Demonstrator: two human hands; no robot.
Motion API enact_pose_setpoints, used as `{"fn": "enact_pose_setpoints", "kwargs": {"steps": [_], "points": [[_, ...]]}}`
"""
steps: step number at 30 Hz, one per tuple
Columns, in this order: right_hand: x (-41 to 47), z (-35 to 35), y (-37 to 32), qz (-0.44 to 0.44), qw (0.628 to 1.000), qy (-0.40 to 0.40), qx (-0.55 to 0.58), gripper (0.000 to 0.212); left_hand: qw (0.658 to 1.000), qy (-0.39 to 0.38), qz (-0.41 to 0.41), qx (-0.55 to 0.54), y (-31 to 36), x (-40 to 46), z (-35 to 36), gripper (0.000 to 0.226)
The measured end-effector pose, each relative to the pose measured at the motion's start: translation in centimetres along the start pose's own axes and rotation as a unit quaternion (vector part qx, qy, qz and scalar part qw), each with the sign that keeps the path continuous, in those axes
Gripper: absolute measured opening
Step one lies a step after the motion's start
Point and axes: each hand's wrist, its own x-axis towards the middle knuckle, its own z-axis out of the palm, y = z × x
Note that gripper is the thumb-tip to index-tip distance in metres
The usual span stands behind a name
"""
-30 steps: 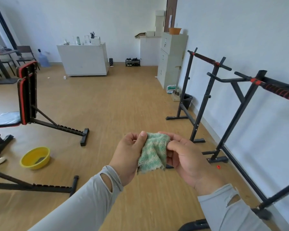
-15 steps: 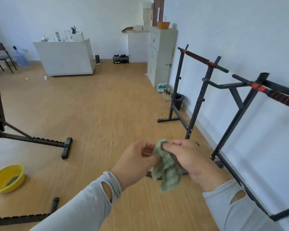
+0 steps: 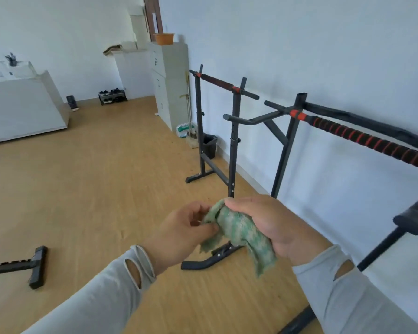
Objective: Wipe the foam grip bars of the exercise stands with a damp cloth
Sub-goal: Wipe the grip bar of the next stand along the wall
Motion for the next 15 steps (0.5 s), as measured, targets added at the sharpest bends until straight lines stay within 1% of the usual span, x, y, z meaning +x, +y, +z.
{"fn": "enact_pose_setpoints", "kwargs": {"steps": [3,5,7,9,10,11,13,15], "points": [[-0.9,-3.2,-0.3,-0.029,0.999,0.005,-0.016,0.030,0.999,-0.003,-0.037,-0.016,1.5,2.1,-0.5,0.029],[-1.4,-4.9,-0.1,-0.044,0.998,0.027,-0.046,0.022,0.999,-0.015,-0.042,-0.021,2.6,3.3,-0.7,0.026],[-1.9,-6.4,0.1,-0.051,0.991,0.038,-0.114,0.024,0.998,-0.018,-0.037,-0.048,3.6,4.7,-0.8,0.026],[-2.2,-7.7,0.2,-0.051,0.980,0.056,-0.185,0.020,0.996,-0.014,-0.033,-0.087,4.2,6.0,-1.1,0.037],[-2.4,-8.2,0.2,-0.051,0.974,0.070,-0.208,0.015,0.994,-0.013,-0.031,-0.107,4.3,6.7,-1.3,0.037],[-2.4,-8.7,0.3,-0.053,0.970,0.087,-0.219,0.016,0.992,-0.015,-0.027,-0.121,4.4,7.5,-1.5,0.031],[-2.3,-9.3,0.4,-0.078,0.966,0.133,-0.206,0.033,0.993,-0.024,-0.012,-0.114,4.2,9.1,-1.8,0.020],[-1.8,-9.7,0.3,-0.113,0.961,0.190,-0.166,0.050,0.996,-0.035,0.004,-0.084,3.8,11.0,-2.2,0.016]]}}
